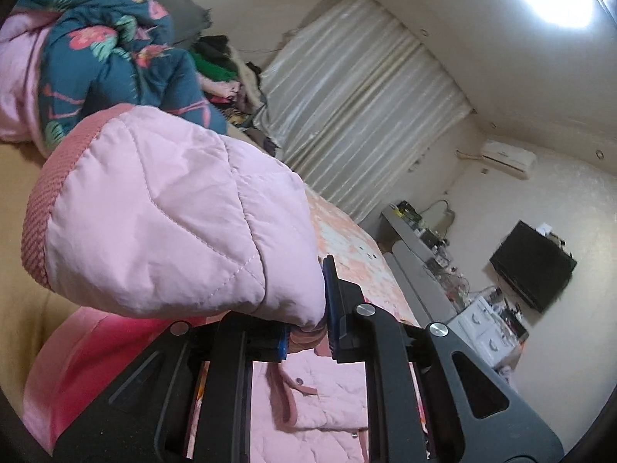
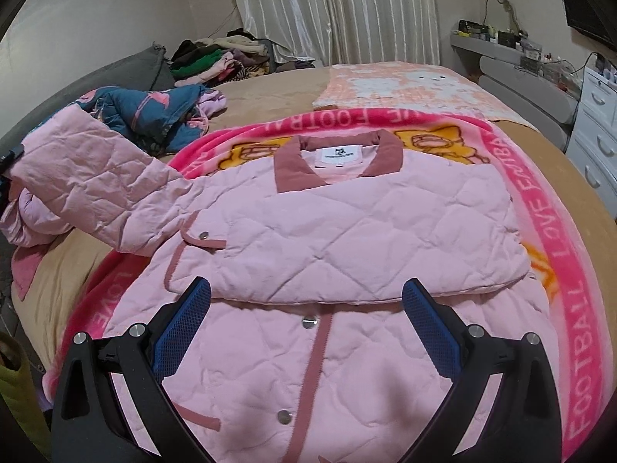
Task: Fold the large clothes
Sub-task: 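Carry the held sleeve across the jacket body with the left tool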
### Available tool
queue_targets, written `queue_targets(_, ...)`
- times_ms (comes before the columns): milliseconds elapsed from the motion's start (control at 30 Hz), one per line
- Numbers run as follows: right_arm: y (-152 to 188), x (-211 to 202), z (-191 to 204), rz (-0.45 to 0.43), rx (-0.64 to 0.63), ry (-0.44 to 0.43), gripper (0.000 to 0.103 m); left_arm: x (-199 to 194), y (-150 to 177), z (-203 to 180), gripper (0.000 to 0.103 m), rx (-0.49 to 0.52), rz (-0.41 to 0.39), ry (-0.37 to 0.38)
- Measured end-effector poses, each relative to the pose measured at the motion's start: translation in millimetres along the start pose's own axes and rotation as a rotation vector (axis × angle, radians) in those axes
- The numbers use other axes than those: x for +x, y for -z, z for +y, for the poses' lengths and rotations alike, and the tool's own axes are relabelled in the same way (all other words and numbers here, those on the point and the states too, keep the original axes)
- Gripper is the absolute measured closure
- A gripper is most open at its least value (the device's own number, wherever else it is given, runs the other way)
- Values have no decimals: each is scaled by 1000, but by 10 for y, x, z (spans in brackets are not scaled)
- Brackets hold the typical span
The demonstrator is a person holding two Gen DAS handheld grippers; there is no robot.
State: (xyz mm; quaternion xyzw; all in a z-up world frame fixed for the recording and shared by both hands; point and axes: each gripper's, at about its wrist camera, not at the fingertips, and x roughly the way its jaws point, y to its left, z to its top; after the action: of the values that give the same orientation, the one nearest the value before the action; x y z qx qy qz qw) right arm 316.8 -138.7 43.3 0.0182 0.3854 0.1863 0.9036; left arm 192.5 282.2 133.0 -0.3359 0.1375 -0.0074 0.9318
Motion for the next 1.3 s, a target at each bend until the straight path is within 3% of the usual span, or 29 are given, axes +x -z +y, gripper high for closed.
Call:
queue_targets(467,97,2,-615,-29,177,-12,4,290,490,-606,96,226,73,115)
queue_targets(900,93,-206,-1070,-89,286,12,4,589,964,-859,96,346,171,167)
queue_targets(1033,90,-256,-1168,-99,309,4,4,733,1229,-984,95,414,236,180)
queue_targets(1300,107,-313,-1380,-110,354,8,4,1210,2023,-1130,94,596,458,177)
